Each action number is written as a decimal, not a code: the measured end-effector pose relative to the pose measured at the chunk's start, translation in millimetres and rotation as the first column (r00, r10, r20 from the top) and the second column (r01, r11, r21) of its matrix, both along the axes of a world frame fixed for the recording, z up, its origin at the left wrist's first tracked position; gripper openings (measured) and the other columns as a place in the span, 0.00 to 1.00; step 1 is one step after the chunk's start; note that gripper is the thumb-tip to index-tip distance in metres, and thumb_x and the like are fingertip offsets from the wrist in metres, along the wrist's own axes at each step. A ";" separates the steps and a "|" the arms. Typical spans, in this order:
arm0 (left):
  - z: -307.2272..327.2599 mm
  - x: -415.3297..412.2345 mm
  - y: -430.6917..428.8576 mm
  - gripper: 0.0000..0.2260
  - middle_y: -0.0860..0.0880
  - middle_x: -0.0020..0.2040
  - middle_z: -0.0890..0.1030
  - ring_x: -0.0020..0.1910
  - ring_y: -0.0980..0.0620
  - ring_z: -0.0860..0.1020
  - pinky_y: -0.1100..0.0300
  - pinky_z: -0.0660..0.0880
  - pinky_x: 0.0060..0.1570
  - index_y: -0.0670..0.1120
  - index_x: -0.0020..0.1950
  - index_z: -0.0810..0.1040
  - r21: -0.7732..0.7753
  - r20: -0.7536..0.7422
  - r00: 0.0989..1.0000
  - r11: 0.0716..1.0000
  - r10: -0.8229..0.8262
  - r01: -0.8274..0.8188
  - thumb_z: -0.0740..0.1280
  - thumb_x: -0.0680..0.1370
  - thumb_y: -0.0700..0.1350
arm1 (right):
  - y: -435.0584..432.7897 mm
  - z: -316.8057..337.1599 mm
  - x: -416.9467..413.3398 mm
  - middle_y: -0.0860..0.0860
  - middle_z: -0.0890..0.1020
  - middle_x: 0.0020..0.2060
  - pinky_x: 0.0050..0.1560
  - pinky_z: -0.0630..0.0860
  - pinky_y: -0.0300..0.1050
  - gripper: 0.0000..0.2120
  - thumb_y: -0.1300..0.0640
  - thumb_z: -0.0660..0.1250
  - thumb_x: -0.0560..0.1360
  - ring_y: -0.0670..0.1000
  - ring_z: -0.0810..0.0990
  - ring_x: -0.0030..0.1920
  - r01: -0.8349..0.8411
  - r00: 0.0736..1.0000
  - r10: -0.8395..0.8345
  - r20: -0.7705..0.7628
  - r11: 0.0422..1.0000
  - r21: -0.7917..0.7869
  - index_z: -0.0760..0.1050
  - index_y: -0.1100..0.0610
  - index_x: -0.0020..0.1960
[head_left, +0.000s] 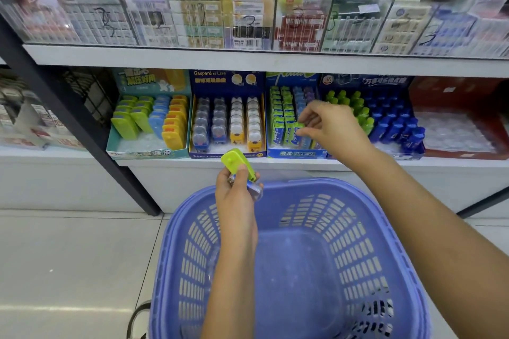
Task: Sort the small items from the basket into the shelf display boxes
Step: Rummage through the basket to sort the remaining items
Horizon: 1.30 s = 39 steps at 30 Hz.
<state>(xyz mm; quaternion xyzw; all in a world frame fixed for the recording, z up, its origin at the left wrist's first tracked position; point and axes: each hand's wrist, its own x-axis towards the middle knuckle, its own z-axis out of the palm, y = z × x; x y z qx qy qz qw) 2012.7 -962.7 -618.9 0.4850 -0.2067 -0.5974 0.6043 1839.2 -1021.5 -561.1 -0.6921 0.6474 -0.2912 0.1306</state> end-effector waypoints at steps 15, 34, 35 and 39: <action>-7.1 3.7 -6.9 0.06 0.52 0.37 0.81 0.35 0.55 0.80 0.65 0.77 0.31 0.48 0.49 0.76 0.031 -0.069 0.997 0.999 0.017 -0.015 0.61 0.81 0.40 | -9.7 -15.0 -1.1 0.52 0.82 0.39 0.40 0.73 0.33 0.06 0.59 0.76 0.67 0.45 0.77 0.37 -0.021 0.996 0.019 -0.082 0.999 -0.025 0.84 0.60 0.43; 5.0 83.4 -0.3 0.09 0.58 0.33 0.79 0.27 0.61 0.70 0.67 0.69 0.32 0.55 0.47 0.81 -0.214 0.498 0.855 0.934 -0.147 0.286 0.74 0.72 0.42 | 27.2 21.6 100.9 0.50 0.84 0.45 0.49 0.79 0.47 0.07 0.59 0.72 0.71 0.51 0.81 0.42 -0.364 0.908 0.309 0.283 0.916 0.167 0.81 0.55 0.50; 5.1 92.2 0.0 0.08 0.57 0.32 0.78 0.26 0.61 0.70 0.68 0.69 0.31 0.54 0.47 0.81 -0.206 0.486 0.860 0.936 -0.155 0.285 0.74 0.72 0.42 | 25.0 22.9 108.0 0.49 0.84 0.44 0.50 0.79 0.48 0.08 0.59 0.73 0.70 0.51 0.81 0.44 -0.393 0.901 0.341 0.267 0.903 0.173 0.81 0.54 0.49; 5.0 128.0 0.5 0.07 0.50 0.33 0.78 0.26 0.61 0.69 0.70 0.68 0.29 0.50 0.49 0.82 -0.191 0.452 0.878 0.944 -0.160 0.270 0.74 0.72 0.42 | 11.1 24.8 139.9 0.49 0.83 0.44 0.50 0.79 0.45 0.13 0.61 0.75 0.68 0.48 0.81 0.42 -0.502 0.861 0.447 0.242 0.821 0.272 0.79 0.51 0.50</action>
